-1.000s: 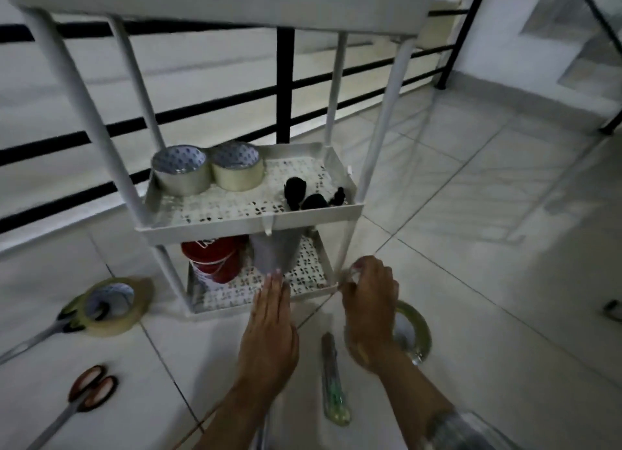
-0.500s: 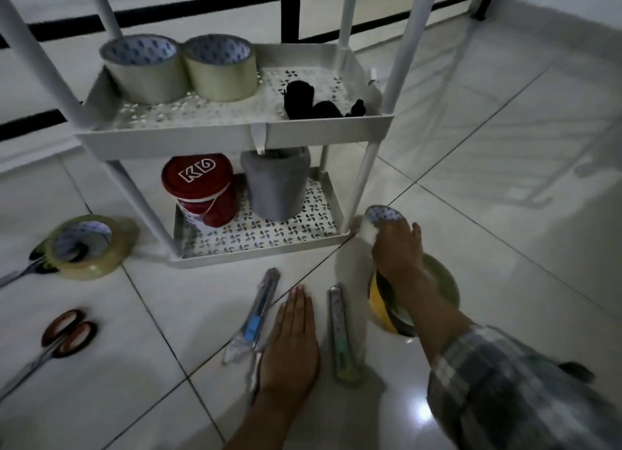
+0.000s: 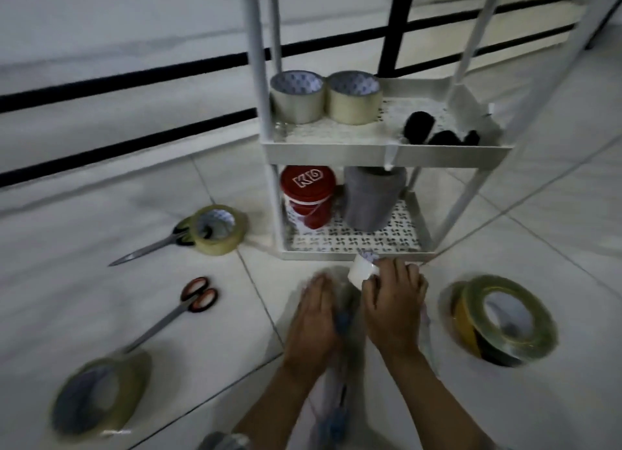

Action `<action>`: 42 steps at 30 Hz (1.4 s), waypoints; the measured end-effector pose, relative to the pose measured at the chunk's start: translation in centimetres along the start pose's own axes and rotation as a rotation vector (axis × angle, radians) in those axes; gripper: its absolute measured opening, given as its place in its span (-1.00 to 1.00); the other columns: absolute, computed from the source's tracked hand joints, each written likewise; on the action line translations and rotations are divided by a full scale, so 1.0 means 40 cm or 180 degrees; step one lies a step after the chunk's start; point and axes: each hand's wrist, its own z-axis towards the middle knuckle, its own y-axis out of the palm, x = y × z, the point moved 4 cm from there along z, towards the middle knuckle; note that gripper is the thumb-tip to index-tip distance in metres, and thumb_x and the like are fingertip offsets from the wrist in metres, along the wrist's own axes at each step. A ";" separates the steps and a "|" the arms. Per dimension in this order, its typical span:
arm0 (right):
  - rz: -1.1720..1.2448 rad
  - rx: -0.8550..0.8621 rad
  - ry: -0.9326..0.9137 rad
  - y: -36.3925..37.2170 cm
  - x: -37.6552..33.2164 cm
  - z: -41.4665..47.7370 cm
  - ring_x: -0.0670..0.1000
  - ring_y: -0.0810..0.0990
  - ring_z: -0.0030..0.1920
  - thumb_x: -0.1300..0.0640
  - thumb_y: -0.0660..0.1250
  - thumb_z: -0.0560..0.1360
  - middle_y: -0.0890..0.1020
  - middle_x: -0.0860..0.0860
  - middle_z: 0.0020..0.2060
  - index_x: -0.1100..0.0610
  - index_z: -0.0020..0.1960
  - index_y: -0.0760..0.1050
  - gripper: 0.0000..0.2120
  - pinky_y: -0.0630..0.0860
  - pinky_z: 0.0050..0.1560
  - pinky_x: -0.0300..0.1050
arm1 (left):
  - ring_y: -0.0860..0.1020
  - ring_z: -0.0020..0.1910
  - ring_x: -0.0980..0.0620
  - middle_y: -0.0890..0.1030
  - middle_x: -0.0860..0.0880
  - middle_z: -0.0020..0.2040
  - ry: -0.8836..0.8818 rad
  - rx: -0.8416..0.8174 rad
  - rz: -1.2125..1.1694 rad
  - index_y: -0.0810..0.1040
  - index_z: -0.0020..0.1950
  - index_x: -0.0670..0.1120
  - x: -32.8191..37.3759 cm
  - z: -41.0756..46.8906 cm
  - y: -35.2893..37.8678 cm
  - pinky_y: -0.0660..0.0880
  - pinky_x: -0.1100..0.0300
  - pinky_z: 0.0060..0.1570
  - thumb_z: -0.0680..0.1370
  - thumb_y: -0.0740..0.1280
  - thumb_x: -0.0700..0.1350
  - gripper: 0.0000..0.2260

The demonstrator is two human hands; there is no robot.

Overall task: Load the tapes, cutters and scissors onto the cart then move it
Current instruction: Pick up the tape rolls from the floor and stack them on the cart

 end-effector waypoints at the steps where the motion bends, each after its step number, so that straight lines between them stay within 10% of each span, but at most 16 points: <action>1: 0.0032 -0.0078 -0.0135 0.019 -0.032 -0.011 0.15 0.43 -0.11 0.13 0.12 0.41 0.54 0.13 -0.18 0.17 -0.07 0.48 -0.79 0.34 -0.03 0.05 | 0.42 0.33 -0.16 0.43 -0.19 0.34 -0.0030 -0.0015 0.0295 0.27 0.39 -0.23 -0.057 -0.010 -0.016 -0.04 0.13 0.44 0.63 -0.06 -0.08 -0.61; 8: 0.0043 -0.0705 -0.0762 0.144 -0.198 -0.099 0.16 0.52 -0.05 0.10 0.09 0.51 0.61 0.11 -0.10 0.14 -0.01 0.54 -0.73 0.47 -0.02 0.03 | 0.55 0.15 -0.27 0.56 -0.33 0.16 -0.0829 -0.0061 0.0727 0.50 0.18 -0.36 -0.380 -0.057 -0.169 0.45 -0.14 0.15 0.44 0.09 -0.24 -0.60; 13: 0.0111 -0.0912 -0.1056 0.182 -0.264 -0.131 0.11 0.57 -0.05 0.10 0.11 0.49 0.64 0.07 -0.10 0.13 -0.01 0.59 -0.71 0.52 -0.01 -0.02 | 0.44 0.30 -0.21 0.46 -0.28 0.31 -0.0634 -0.0163 0.1224 0.38 0.33 -0.30 -0.481 0.027 -0.216 0.34 -0.13 0.26 0.24 0.43 -0.28 -0.34; 17: 0.0233 -0.0995 -0.1143 0.180 -0.283 -0.124 0.10 0.59 -0.05 0.09 0.08 0.51 0.65 0.06 -0.10 0.12 0.01 0.59 -0.68 0.56 -0.01 0.01 | -0.01 0.51 -0.11 0.09 -0.13 0.53 -0.0531 -0.0445 0.1903 -0.02 0.51 -0.16 -0.491 0.110 -0.233 -0.15 -0.10 0.46 0.54 0.14 -0.22 -0.43; 23: 0.0374 -0.0707 -0.1369 0.137 -0.273 -0.099 0.07 0.49 -0.09 0.11 0.12 0.52 0.59 0.05 -0.16 0.12 0.00 0.58 -0.74 0.50 -0.07 -0.06 | 0.40 0.29 -0.22 0.48 -0.20 0.25 -0.0288 -0.0383 0.1943 0.43 0.29 -0.20 -0.476 0.132 -0.260 0.08 -0.11 0.44 0.42 0.28 -0.30 -0.58; 27: 0.0319 -0.0530 -0.1300 0.081 -0.256 -0.091 0.09 0.41 -0.10 0.14 0.16 0.47 0.53 0.07 -0.17 0.12 -0.03 0.52 -0.81 0.44 -0.07 -0.02 | 0.54 -0.02 -0.28 0.57 -0.26 0.02 -0.0164 0.0068 0.1393 0.49 0.13 -0.26 -0.429 0.054 -0.303 0.49 -0.11 0.10 0.08 0.47 -0.36 -0.39; 34: 0.0246 0.0158 -0.0820 -0.114 -0.255 0.027 0.08 0.30 -0.17 0.16 0.11 0.38 0.43 0.10 -0.26 0.12 -0.15 0.33 -0.92 0.32 -0.12 0.01 | 0.42 -0.06 -0.15 0.53 -0.20 -0.06 0.0785 0.0725 0.0728 0.41 0.14 -0.22 -0.195 0.013 -0.511 0.45 0.01 0.00 0.39 0.14 -0.32 -0.68; 42: 0.0375 0.0783 -0.0710 -0.391 -0.243 0.245 0.11 0.34 -0.16 0.17 0.10 0.38 0.43 0.14 -0.23 0.18 -0.14 0.39 -0.87 0.32 -0.17 0.03 | 0.36 -0.08 -0.07 0.54 -0.16 -0.01 0.1505 0.0942 0.0548 0.50 0.22 -0.23 0.094 0.124 -0.699 0.28 0.15 -0.05 0.34 0.39 -0.31 -0.56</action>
